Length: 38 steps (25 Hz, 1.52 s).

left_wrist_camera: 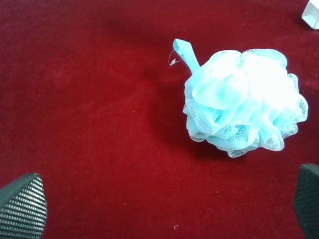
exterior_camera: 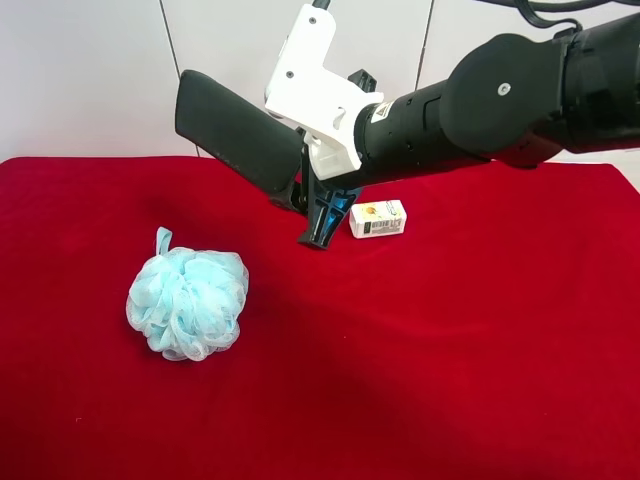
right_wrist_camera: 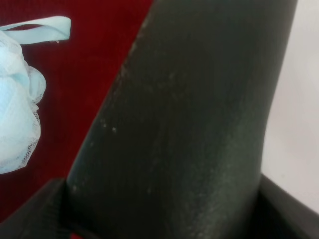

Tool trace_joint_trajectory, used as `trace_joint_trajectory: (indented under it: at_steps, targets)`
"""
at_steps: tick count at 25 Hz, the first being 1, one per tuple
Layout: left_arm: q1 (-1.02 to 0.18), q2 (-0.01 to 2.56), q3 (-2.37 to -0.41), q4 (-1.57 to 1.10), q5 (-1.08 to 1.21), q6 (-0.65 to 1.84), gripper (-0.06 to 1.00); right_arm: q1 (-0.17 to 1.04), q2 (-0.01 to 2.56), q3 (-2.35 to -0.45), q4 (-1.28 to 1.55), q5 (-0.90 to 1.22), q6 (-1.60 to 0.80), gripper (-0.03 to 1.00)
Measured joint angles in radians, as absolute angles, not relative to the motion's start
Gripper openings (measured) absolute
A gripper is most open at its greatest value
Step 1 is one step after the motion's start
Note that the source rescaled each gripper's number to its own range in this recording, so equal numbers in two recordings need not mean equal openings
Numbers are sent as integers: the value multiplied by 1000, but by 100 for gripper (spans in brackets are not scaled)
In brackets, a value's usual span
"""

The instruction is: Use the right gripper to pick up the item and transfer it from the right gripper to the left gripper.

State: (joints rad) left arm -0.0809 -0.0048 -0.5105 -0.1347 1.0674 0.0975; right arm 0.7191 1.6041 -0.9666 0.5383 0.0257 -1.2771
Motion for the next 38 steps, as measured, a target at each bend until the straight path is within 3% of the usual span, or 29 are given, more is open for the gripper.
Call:
trace_joint_trajectory:
  at_steps: [11, 23, 29, 35, 38]
  targets:
    - [-81, 26, -523, -367, 830, 76, 100, 719, 1604, -967, 538, 26, -1277, 0]
    - [-81, 478, -523, -712, 595, 182, 100, 719, 1604, -967, 538, 25, -1277, 0]
    - [-81, 712, -523, -1068, 479, 336, 100, 719, 1604, -967, 538, 25, -1277, 0]
    - [-81, 899, -523, -1611, 480, 754, 100, 719, 1604, -967, 538, 25, -1277, 0]
    - [-81, 965, -537, -1703, 552, 892, 100, 719, 1604, -967, 542, 25, -1277, 0]
